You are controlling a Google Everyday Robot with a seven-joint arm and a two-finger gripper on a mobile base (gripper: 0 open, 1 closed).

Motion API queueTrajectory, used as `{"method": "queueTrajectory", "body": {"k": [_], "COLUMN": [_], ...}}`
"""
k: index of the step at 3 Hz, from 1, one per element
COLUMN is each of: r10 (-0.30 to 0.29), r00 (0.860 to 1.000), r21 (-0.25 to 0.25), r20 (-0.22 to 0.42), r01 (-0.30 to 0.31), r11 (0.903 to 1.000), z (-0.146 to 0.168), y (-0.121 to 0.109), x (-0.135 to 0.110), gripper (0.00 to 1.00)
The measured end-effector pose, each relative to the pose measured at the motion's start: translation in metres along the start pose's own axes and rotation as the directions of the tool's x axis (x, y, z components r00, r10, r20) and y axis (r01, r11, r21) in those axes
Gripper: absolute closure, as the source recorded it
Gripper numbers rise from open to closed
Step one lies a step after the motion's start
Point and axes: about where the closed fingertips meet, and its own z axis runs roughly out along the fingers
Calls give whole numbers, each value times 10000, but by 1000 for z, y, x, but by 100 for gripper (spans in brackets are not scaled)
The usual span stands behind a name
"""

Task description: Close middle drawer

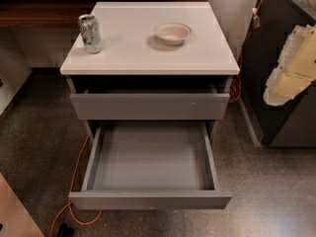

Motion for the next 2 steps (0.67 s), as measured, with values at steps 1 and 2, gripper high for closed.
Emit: {"method": "queueTrajectory", "body": {"k": [1,2], "r10": [-1,2], "r00": [10000,9999], "r21": [1,-149], "r20": [1,146], "r01": [1,0], "r11": [10000,9999], "z": [0,4], "y": [0,12], "x": [0,-4], "gripper": [0,0]}}
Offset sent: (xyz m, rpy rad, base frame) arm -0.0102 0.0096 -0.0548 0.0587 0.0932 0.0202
